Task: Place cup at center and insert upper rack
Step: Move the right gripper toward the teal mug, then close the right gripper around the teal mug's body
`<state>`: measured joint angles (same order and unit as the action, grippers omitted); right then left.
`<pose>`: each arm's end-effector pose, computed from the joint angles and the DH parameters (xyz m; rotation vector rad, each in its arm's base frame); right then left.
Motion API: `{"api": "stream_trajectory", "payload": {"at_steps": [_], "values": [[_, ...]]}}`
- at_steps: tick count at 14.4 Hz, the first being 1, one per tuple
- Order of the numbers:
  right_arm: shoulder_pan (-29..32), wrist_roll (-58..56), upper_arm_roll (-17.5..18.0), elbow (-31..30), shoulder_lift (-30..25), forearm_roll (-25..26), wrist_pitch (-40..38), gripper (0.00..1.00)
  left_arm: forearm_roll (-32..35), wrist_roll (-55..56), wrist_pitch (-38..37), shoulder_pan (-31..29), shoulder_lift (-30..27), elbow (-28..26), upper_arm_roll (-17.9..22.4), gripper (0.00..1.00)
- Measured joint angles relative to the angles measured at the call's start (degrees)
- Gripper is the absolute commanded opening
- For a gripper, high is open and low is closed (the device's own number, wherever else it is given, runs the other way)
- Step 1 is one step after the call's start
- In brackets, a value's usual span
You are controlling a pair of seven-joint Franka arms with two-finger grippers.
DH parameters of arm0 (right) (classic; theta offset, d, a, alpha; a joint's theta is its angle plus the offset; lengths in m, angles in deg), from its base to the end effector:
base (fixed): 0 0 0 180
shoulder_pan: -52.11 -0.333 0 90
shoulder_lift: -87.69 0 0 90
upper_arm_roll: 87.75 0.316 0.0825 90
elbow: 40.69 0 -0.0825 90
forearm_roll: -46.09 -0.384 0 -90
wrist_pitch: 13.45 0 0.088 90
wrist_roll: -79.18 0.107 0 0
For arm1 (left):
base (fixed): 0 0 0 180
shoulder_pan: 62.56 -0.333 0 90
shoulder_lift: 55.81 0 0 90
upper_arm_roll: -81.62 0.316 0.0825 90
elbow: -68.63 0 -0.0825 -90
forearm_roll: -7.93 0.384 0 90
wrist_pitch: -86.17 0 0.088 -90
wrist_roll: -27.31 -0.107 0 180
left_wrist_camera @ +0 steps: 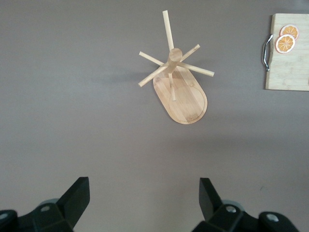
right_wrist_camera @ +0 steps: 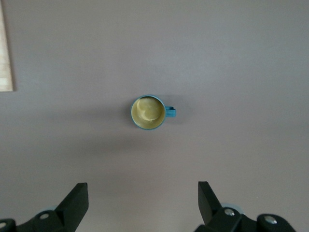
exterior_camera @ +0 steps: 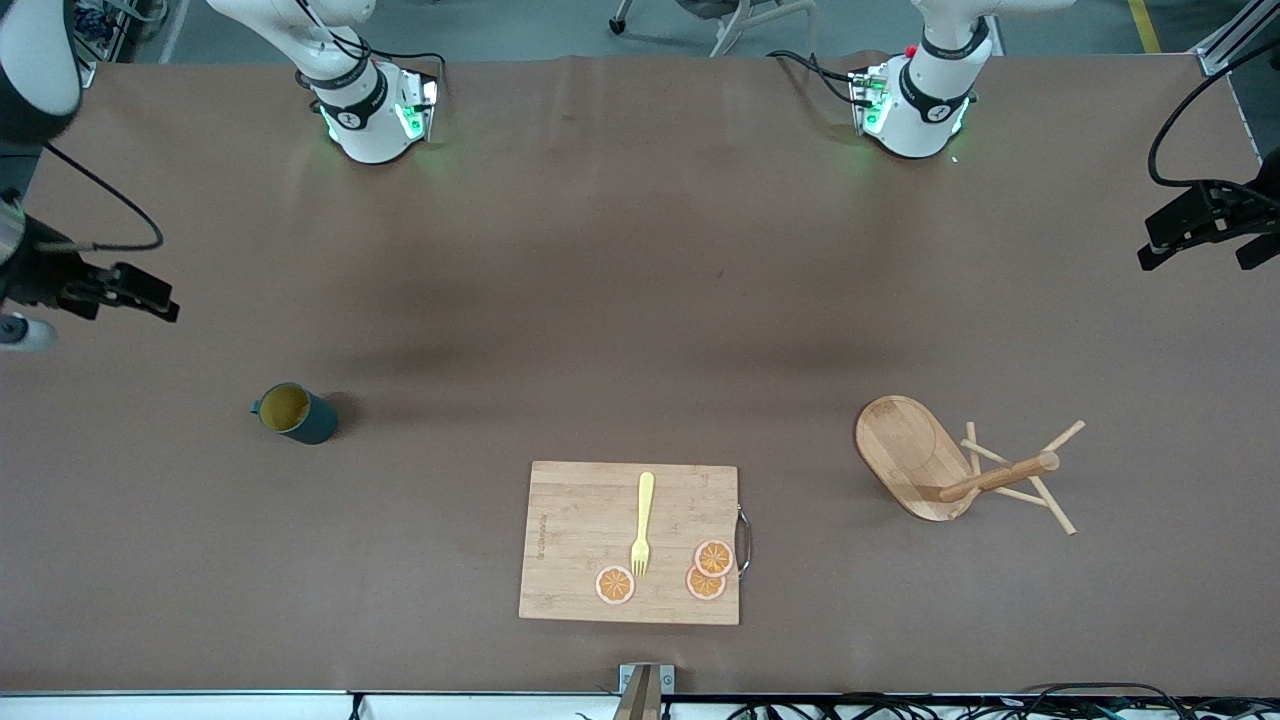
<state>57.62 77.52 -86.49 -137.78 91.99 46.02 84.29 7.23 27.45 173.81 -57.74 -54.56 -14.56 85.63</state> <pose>0.5781 -0.0432 0.5346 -3.1331 0.0712 0.0995 0.5573 -0.0097 0.6646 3.1292 -0.0197 0.0873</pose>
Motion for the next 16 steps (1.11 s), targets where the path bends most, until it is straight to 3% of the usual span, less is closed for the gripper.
{"api": "stream_trajectory", "payload": {"at_steps": [6, 11, 16], "values": [[-1.1, 0.0, 0.7, 2.0, 9.1, 0.1, 1.1, 1.0, 0.0, 0.0, 0.0, 0.0, 0.0, 0.0, 0.0, 1.0], [-1.7, 0.0, 0.8, 3.5, 18.4, 0.1, 7.6, 1.0, 0.0, 0.0, 0.0, 0.0, 0.0, 0.0, -0.1, 1.0], [-3.6, -0.1, 0.8, 3.7, 22.8, 0.1, 7.6, 1.0, 0.0, 0.0, 0.0, 0.0, 0.0, 0.0, -0.1, 1.0]]}}
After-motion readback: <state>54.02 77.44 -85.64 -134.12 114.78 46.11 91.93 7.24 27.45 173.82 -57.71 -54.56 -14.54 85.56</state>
